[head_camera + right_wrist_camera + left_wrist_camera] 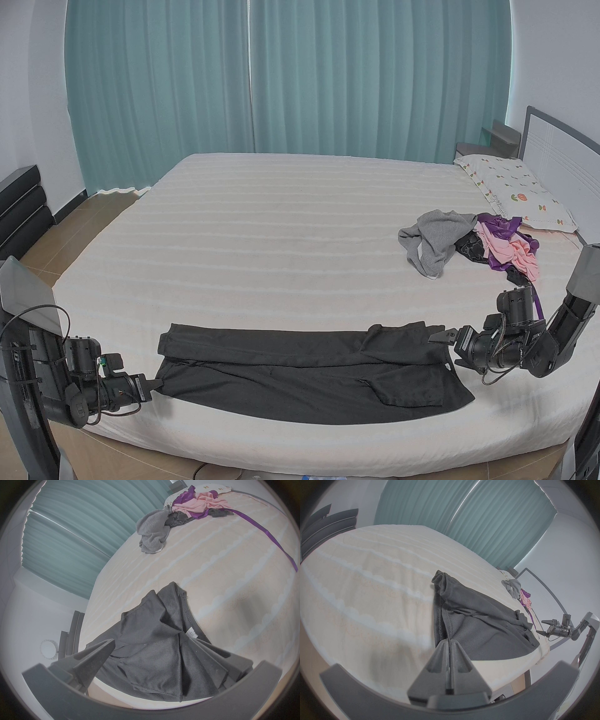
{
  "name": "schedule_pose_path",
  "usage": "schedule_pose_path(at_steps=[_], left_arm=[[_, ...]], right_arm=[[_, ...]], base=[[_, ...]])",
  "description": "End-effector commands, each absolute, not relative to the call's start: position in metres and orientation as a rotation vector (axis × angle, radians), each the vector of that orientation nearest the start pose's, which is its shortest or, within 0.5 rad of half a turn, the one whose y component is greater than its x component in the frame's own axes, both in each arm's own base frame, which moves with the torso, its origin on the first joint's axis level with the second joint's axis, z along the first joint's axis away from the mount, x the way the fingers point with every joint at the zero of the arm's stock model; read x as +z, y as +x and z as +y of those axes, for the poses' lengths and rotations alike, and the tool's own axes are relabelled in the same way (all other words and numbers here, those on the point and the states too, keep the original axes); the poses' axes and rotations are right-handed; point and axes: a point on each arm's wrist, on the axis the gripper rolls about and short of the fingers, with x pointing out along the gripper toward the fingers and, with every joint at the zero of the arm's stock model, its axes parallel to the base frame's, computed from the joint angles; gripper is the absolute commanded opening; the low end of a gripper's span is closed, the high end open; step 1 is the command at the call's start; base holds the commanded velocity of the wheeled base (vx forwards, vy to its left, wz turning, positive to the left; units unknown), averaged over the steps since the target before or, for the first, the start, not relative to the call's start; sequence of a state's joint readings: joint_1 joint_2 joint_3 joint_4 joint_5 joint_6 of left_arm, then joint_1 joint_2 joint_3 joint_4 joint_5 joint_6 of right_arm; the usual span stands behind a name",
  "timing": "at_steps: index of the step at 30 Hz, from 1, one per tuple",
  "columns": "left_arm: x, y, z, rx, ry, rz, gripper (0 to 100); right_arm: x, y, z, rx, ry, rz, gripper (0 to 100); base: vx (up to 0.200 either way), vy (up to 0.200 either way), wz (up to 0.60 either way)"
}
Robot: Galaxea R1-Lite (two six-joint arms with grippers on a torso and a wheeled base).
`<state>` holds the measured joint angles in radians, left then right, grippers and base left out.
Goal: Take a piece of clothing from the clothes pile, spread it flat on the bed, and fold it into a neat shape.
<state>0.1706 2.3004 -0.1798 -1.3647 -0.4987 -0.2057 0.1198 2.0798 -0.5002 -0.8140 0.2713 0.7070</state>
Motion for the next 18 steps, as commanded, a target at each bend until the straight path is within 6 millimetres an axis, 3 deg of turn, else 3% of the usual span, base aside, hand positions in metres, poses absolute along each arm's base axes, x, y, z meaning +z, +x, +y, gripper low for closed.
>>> schedule_pose_path(at_steps=[1, 16, 17, 18], left_arm=[[-0.033, 0.228, 0.028, -0.234, -0.451, 0.776, 0], [-0.033, 0.214, 0.027, -0.221, -0.457, 0.800, 0], [-0.033, 0.213, 0.027, -0.221, -0.458, 0.802, 100], [-0.033, 0.212, 0.027, -0.220, -0.458, 0.801, 100]], right_arm=[[0.012, 0.291, 0.042, 0.081, 0.720, 0.883, 100], [0.010, 0.291, 0.042, 0.078, 0.720, 0.889, 100], [0.010, 0.291, 0.042, 0.078, 0.720, 0.889, 100], [0.010, 0.291, 0.042, 0.079, 0.720, 0.889, 100]], base=[[0.000, 0.000, 0.00], [0.000, 0.000, 0.00], [0.000, 0.000, 0.00], [0.000, 0.000, 0.00]])
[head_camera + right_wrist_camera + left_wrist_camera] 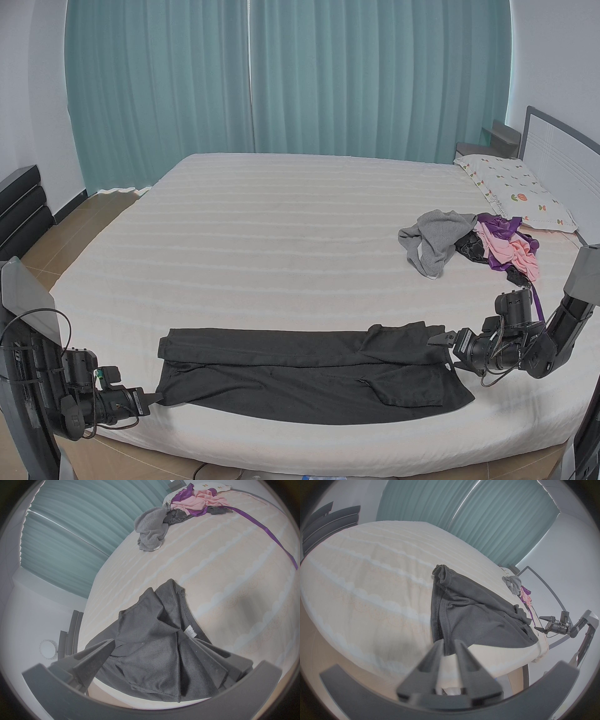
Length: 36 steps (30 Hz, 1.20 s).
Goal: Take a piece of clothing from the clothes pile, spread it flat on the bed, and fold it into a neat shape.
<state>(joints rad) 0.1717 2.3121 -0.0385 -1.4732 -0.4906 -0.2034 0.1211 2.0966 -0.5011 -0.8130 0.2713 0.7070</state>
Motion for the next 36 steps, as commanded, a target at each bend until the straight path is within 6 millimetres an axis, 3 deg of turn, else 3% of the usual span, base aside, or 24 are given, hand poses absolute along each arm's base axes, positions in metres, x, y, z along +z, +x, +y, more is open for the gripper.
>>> schedule_pose_path(at_steps=[1, 5, 13, 20, 24, 28, 29, 36], left_arm=[[-0.032, 0.211, 0.027, -0.218, -0.459, 0.802, 100], [-0.030, 0.212, 0.028, -0.215, -0.456, 0.783, 100], [-0.025, 0.241, 0.028, -0.184, -0.429, 0.666, 100], [-0.026, 0.276, -0.002, -0.236, -0.485, 0.634, 100], [-0.032, 0.289, -0.004, -0.204, -0.474, 0.646, 100], [-0.037, 0.289, -0.003, -0.193, -0.475, 0.664, 100], [-0.037, 0.289, -0.002, -0.190, -0.476, 0.664, 0], [-0.038, 0.289, 0.014, -0.138, -0.490, 0.652, 0]], right_arm=[[0.010, 0.291, 0.042, 0.079, 0.720, 0.889, 100], [0.010, 0.291, 0.042, 0.079, 0.720, 0.887, 100], [0.010, 0.291, 0.042, 0.079, 0.720, 0.887, 100], [0.009, 0.291, 0.042, 0.076, 0.718, 0.892, 100], [0.009, 0.292, 0.042, 0.076, 0.718, 0.891, 100], [0.009, 0.292, 0.042, 0.079, 0.716, 0.890, 100], [0.009, 0.292, 0.042, 0.080, 0.717, 0.890, 100], [0.007, 0.292, 0.044, 0.081, 0.710, 0.899, 100]], base=[[0.000, 0.000, 0.00], [0.000, 0.000, 0.00], [0.000, 0.000, 0.00], [0.000, 0.000, 0.00], [0.000, 0.000, 0.00], [0.000, 0.000, 0.00], [0.000, 0.000, 0.00], [0.000, 0.000, 0.00]])
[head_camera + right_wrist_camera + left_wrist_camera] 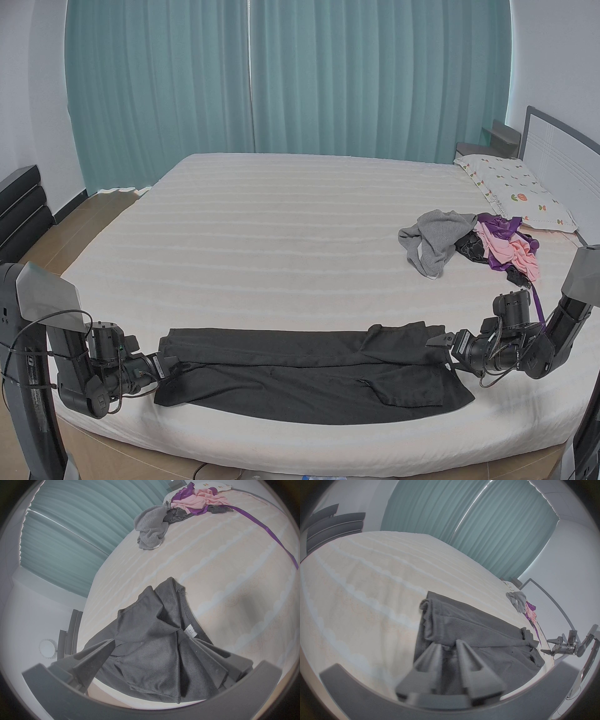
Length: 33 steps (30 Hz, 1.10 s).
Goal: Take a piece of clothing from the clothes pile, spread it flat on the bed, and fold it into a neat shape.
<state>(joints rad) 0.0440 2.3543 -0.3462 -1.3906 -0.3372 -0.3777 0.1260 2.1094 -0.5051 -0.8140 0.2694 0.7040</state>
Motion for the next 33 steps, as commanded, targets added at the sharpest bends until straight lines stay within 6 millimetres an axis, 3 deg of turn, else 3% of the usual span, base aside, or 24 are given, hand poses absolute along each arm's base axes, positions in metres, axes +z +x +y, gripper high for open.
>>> schedule_pose_path(at_steps=[1, 15, 33], left_arm=[[-0.038, 0.289, 0.014, -0.138, -0.490, 0.652, 0], [-0.042, 0.285, 0.024, -0.094, -0.512, 0.662, 0], [-0.044, 0.284, 0.012, -0.124, -0.523, 0.684, 0]], right_arm=[[0.007, 0.292, 0.044, 0.081, 0.710, 0.899, 100], [-0.005, 0.287, 0.038, 0.103, 0.640, 0.939, 100], [-0.020, 0.291, 0.036, 0.228, 0.578, 0.971, 100]], base=[[0.000, 0.000, 0.00], [0.000, 0.000, 0.00], [0.000, 0.000, 0.00]])
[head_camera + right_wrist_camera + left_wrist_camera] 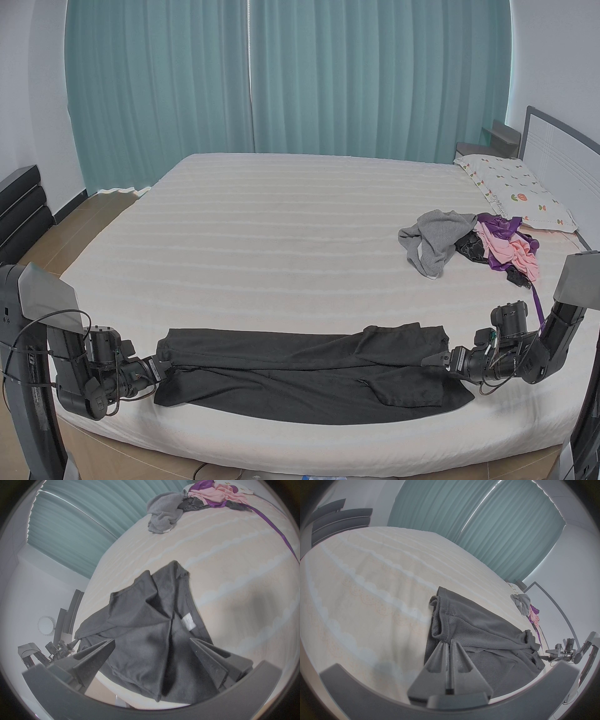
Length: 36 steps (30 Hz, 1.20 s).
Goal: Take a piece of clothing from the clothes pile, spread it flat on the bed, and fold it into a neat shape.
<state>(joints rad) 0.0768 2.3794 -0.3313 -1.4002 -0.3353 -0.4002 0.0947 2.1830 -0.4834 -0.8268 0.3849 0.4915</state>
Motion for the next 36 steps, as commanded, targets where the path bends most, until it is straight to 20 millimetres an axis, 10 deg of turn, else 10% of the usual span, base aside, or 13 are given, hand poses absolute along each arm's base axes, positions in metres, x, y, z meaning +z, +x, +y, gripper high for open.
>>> schedule_pose_path(at_steps=[1, 5, 6, 36], left_arm=[[-0.044, 0.284, 0.012, -0.125, -0.526, 0.683, 0], [-0.044, 0.285, 0.011, -0.125, -0.529, 0.684, 0], [-0.044, 0.285, 0.011, -0.125, -0.529, 0.684, 0], [-0.042, 0.290, 0.010, -0.120, -0.574, 0.667, 0]], right_arm=[[-0.019, 0.292, 0.036, 0.229, 0.580, 0.961, 100], [-0.026, 0.292, 0.036, 0.230, 0.575, 0.967, 100], [-0.026, 0.292, 0.036, 0.230, 0.575, 0.967, 0], [-0.021, 0.301, 0.016, 0.157, 0.652, 0.860, 0]], base=[[0.000, 0.000, 0.00], [0.000, 0.000, 0.00], [0.000, 0.000, 0.00], [0.000, 0.000, 0.00]])
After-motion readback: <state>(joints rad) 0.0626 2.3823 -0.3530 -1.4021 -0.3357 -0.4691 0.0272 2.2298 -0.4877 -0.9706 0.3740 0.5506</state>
